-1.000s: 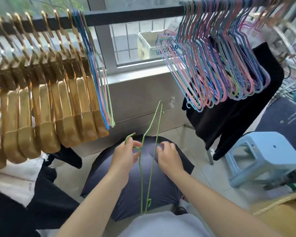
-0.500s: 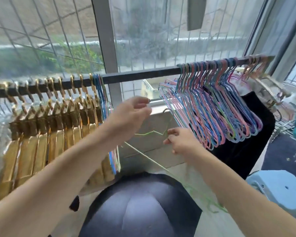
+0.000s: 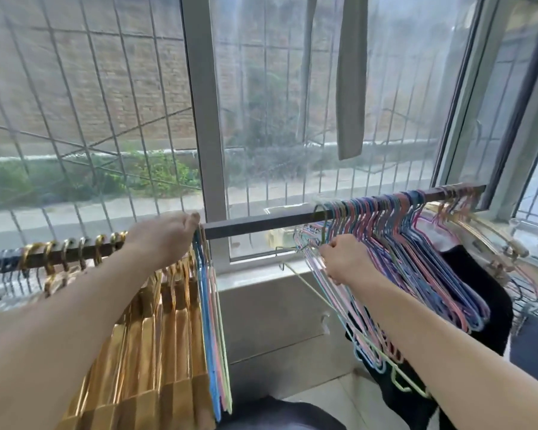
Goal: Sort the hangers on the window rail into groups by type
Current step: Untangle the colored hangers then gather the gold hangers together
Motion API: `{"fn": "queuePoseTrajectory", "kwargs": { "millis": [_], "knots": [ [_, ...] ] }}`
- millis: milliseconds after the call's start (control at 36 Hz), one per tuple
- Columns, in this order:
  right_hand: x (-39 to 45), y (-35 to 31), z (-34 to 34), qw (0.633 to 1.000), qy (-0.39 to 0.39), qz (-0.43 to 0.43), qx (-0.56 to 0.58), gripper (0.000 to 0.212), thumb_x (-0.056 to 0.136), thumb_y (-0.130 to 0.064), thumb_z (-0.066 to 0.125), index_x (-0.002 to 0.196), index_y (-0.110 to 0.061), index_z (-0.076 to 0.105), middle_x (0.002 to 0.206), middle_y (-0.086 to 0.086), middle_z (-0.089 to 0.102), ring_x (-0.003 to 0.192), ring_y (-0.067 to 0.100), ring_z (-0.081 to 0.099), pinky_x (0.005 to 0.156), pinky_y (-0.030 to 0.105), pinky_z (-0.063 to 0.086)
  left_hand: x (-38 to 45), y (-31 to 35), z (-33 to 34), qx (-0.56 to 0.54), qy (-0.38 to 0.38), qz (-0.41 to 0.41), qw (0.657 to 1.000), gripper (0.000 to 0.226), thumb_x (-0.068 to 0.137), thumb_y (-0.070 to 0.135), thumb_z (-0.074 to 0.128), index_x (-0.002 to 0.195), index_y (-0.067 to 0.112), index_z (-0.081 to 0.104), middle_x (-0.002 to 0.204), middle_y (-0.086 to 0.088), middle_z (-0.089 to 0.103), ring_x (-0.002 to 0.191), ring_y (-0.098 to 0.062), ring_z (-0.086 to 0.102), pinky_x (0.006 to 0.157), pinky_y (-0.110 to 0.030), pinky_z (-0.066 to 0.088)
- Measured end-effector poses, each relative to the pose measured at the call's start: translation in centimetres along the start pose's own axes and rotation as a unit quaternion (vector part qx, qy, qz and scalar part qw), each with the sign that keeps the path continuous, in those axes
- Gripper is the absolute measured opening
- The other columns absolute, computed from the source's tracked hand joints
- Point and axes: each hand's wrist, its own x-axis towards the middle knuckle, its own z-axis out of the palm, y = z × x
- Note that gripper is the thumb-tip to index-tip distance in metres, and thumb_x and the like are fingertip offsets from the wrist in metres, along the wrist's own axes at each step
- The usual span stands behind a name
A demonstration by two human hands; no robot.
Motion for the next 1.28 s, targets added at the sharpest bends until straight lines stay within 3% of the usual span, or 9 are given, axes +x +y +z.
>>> {"fn": "queuePoseTrajectory", "kwargs": {
  "millis": [111,194,361,528,667,833,944,1139,1278],
  "knots": [
    [1.2,-1.1,0.1,1.000,0.001,0.007,-0.029,0.020,0.100,-0.016,0.048,0.091,-0.006,0.063,0.082,0.014,0.064,0.071,0.030,0.064,0.061,0.030,0.052,0.7,-0.3,0.5,-0.013,-0.004,-0.001,1.000,0.070,0.106,0.058,0.002,0.156,0.024,0.038,0.160,-0.003,0.044,0.147,-0.026,0.041,0.113,-0.044,0.039],
    [2.1,-2.3,0.3,0.999,0.010,0.012,-0.038,0.018,0.098,-0.014,0.049,0.096,-0.004,0.063,0.086,0.013,0.066,0.083,0.033,0.070,0.069,0.033,0.055,1.1,-0.6,0.7,-0.009,-0.004,0.000,1.000,0.071,0.106,0.060,0.002,0.157,0.024,0.037,0.162,-0.003,0.041,0.150,-0.026,0.037,0.117,-0.046,0.035],
    [3.0,-3.7,0.6,0.995,0.008,0.034,-0.090,0.022,0.088,-0.002,0.054,0.068,-0.004,0.064,0.057,0.009,0.065,0.043,0.015,0.062,0.038,0.019,0.033,2.0,-1.2,1.1,-0.006,-0.017,0.007,1.000,0.074,0.104,0.063,0.001,0.159,0.024,0.032,0.165,-0.002,0.036,0.152,-0.024,0.033,0.121,-0.046,0.032],
    [3.2,-2.8,1.1,0.986,0.018,0.019,-0.164,0.014,0.090,-0.012,0.053,0.078,-0.011,0.060,0.088,0.011,0.070,0.083,0.028,0.069,0.070,0.032,0.051,2.9,-2.3,1.3,-0.055,-0.021,0.028,0.998,0.067,0.100,0.073,0.011,0.160,0.042,0.017,0.165,-0.003,0.035,0.150,-0.031,0.035,0.120,-0.054,0.033],
    [3.3,-1.5,0.5,0.977,0.008,0.034,-0.212,0.017,0.088,-0.004,0.051,0.073,-0.010,0.056,0.083,0.009,0.063,0.083,0.028,0.066,0.069,0.032,0.048,3.2,-2.7,1.0,-0.038,-0.053,0.063,0.996,0.074,0.094,0.081,0.023,0.158,0.044,0.024,0.162,-0.006,0.040,0.146,-0.033,0.040,0.118,-0.054,0.035],
    [4.0,-1.2,0.6,0.980,0.054,0.002,-0.190,0.017,0.096,-0.025,0.053,0.099,-0.011,0.061,0.106,0.013,0.067,0.098,0.034,0.065,0.076,0.036,0.048,3.4,-2.7,0.6,-0.033,-0.073,0.079,0.994,0.076,0.090,0.082,0.034,0.152,0.039,0.039,0.156,-0.003,0.049,0.139,-0.028,0.047,0.114,-0.051,0.040],
    [3.9,-2.4,1.0,0.980,0.094,-0.048,-0.170,0.032,0.099,-0.036,0.045,0.105,-0.009,0.061,0.096,0.010,0.060,0.086,0.030,0.055,0.073,0.036,0.042,3.6,-2.7,0.5,-0.040,-0.077,0.077,0.993,0.076,0.088,0.084,0.035,0.150,0.040,0.042,0.150,-0.003,0.055,0.133,-0.029,0.052,0.111,-0.049,0.043],
    [4.5,-2.0,0.5,0.977,0.123,-0.047,-0.167,0.035,0.101,-0.026,0.038,0.094,-0.006,0.066,0.091,0.016,0.065,0.079,0.030,0.053,0.068,0.035,0.039,3.5,-2.7,0.5,-0.043,-0.079,0.082,0.993,0.071,0.091,0.079,0.042,0.149,0.038,0.044,0.145,-0.003,0.058,0.128,-0.026,0.054,0.107,-0.045,0.046],
    [4.6,-2.6,-0.5,0.968,0.154,-0.079,-0.180,0.033,0.103,-0.024,0.038,0.083,-0.009,0.060,0.081,0.013,0.060,0.072,0.028,0.050,0.061,0.032,0.034,3.7,-3.2,0.5,-0.055,-0.096,0.089,0.990,0.085,0.080,0.083,0.058,0.149,0.037,0.042,0.137,0.001,0.060,0.119,-0.022,0.056,0.105,-0.046,0.049]
  ]
}}
